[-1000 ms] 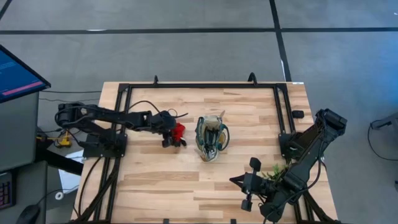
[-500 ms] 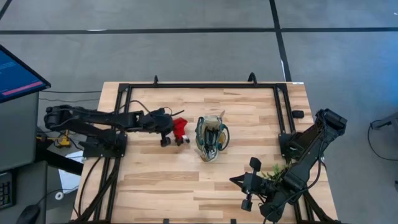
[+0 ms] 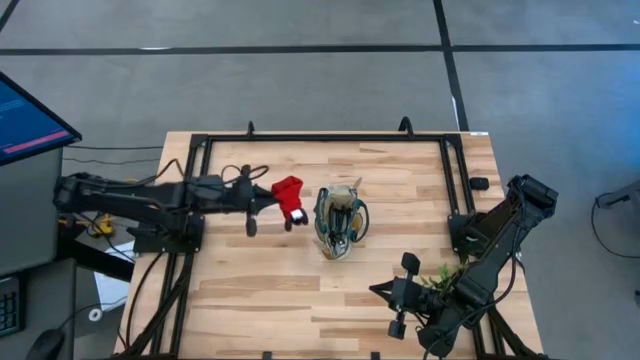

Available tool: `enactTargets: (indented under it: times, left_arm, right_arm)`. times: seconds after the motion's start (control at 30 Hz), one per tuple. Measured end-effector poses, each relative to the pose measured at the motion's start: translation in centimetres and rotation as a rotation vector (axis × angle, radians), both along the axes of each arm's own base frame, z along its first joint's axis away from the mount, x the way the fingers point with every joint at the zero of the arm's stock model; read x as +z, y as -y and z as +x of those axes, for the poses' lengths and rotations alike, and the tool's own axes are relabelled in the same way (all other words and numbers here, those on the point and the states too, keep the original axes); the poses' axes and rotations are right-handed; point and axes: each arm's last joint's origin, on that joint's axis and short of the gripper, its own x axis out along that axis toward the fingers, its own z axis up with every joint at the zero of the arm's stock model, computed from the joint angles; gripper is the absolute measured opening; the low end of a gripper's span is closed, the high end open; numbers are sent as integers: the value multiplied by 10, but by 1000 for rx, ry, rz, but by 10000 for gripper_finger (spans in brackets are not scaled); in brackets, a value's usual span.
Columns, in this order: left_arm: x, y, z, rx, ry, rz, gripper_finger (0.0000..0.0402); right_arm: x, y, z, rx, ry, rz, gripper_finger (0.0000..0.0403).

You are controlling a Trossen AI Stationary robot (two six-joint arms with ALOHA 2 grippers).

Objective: Pick & Place Garden tools in Gardening bag
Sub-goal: Put the red gloves into the gardening bag

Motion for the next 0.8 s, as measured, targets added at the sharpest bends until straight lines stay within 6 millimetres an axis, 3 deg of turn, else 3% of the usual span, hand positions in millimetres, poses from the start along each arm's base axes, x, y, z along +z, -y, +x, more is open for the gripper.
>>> enactTargets:
  times: [0.27,0.53,0.8]
  left_arm:
    - [11,13,13,-84,159,26,2]
    - [16,18,55,-141,126,95,2]
    - [19,-4,94,-180,26,49,4]
  right_arm:
    - [0,0,0,-3,5,0,0]
    - [1,0,1,-4,10,6,0]
    - [1,-1,1,-1,8,10,0]
